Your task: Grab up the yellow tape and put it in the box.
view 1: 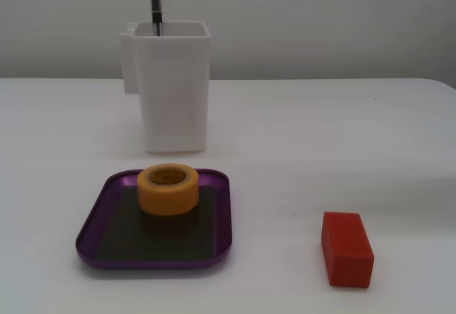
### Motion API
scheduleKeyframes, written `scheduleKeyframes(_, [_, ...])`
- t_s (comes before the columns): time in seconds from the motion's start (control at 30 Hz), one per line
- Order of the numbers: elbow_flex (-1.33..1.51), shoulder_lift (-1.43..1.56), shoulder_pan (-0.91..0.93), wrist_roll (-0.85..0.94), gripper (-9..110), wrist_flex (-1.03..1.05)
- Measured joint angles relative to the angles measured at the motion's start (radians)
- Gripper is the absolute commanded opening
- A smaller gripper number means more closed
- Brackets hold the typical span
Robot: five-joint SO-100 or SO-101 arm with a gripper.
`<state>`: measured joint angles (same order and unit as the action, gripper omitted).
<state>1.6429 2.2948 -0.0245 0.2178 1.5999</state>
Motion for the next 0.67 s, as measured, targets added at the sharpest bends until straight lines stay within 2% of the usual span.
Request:
scheduleKeyframes(0.43, [0.818,0.534,0.0,0.0,13,-0.43])
scheduleKeyframes(0.67, [1.18,0.867,0.0,0.0,13,-0.546])
